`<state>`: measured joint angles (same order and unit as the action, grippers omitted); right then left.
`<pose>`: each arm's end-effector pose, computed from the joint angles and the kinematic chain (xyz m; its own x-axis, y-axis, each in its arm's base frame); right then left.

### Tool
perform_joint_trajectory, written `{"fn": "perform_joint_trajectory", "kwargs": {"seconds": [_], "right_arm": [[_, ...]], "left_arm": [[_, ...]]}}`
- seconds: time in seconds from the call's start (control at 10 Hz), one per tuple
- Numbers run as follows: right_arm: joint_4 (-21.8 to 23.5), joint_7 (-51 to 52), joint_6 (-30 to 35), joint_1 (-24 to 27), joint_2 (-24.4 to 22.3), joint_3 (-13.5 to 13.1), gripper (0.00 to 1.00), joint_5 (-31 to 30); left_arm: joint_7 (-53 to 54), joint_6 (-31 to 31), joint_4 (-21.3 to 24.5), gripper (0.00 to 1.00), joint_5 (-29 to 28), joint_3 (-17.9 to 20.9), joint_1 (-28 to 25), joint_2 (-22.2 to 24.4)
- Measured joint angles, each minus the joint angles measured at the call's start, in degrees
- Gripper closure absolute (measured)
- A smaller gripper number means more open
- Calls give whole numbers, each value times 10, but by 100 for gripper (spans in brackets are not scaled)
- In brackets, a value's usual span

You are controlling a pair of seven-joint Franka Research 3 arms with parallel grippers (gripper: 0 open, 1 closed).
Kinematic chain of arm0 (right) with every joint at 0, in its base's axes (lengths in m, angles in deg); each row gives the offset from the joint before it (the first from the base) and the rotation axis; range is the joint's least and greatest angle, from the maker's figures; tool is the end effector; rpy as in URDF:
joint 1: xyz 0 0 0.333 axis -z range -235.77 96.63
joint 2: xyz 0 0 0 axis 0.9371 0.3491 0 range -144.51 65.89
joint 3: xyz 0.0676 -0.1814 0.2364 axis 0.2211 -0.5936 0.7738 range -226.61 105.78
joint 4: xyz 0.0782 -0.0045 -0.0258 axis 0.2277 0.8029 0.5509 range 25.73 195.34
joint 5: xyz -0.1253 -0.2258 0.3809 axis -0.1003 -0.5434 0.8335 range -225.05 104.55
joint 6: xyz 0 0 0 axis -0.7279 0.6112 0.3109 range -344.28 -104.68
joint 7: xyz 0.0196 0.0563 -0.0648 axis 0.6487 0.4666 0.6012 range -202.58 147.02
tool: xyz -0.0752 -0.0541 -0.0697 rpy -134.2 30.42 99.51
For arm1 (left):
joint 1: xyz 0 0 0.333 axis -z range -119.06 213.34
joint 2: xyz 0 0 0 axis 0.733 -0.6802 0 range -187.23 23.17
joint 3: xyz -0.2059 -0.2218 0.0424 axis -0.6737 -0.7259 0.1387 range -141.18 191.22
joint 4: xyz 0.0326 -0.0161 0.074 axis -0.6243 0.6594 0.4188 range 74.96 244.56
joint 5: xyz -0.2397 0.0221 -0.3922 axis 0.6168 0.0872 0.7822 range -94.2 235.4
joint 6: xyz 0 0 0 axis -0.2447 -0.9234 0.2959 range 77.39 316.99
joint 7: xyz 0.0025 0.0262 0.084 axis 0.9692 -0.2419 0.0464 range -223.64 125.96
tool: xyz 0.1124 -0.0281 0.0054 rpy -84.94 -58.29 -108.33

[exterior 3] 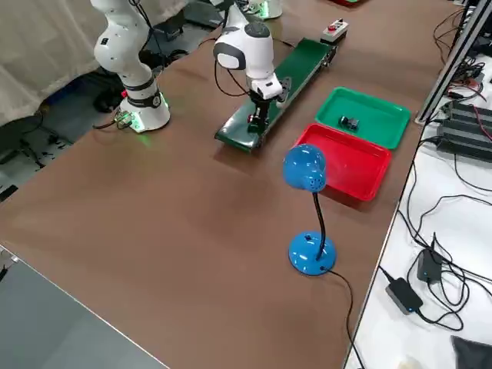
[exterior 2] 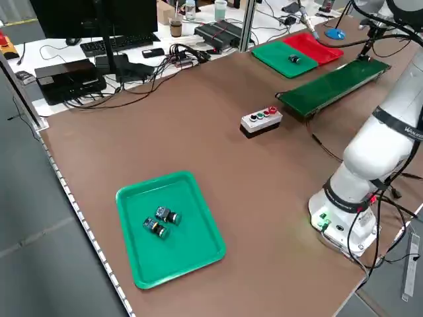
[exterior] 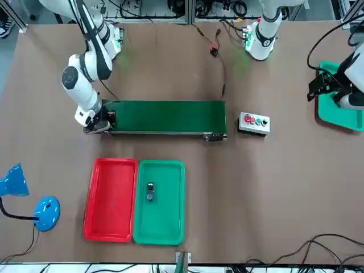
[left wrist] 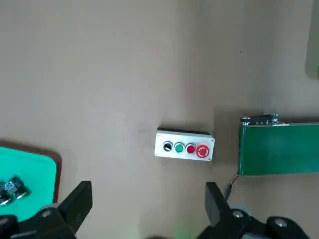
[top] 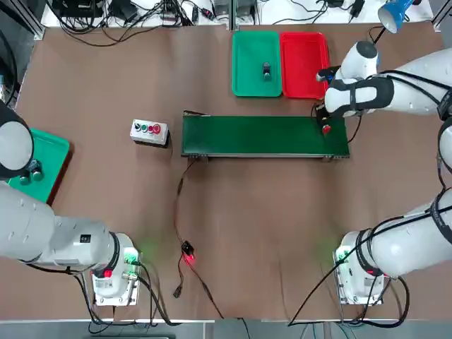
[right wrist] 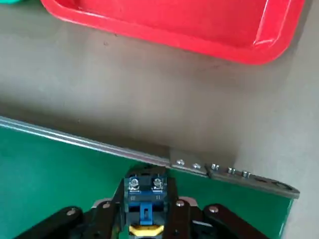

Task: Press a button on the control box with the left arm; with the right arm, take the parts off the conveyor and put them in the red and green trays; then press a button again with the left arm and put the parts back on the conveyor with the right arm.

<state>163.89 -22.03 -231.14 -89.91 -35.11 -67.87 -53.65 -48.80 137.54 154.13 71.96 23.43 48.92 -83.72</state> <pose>0.4897 0.1081 0.1743 0.9737 0.2226 0.0488 0.2248 -0.9734 -0.0453 0.6225 -0.0394 0.6185 0.9974 -0.0614 -0.0385 -0.0604 -0.9979 0.0247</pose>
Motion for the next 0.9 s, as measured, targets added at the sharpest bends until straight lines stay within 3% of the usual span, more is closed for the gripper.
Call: {"fn": "perform_joint_trajectory", "kwargs": {"seconds": [0.3,0.7,0.8,0.9], "right_arm": [[3,0,-2,0,0,0,63,0],[-1,0,-9,-4,0,0,7,0],[-17,0,-9,-5,-2,0,0,0],[-45,0,-9,-10,-3,1,0,0]], "left_arm": [[0,0,0,0,0,0,0,0],[0,0,0,0,0,0,0,0],[0,0,0,0,0,0,0,0],[0,0,0,0,0,0,1,0]]}}
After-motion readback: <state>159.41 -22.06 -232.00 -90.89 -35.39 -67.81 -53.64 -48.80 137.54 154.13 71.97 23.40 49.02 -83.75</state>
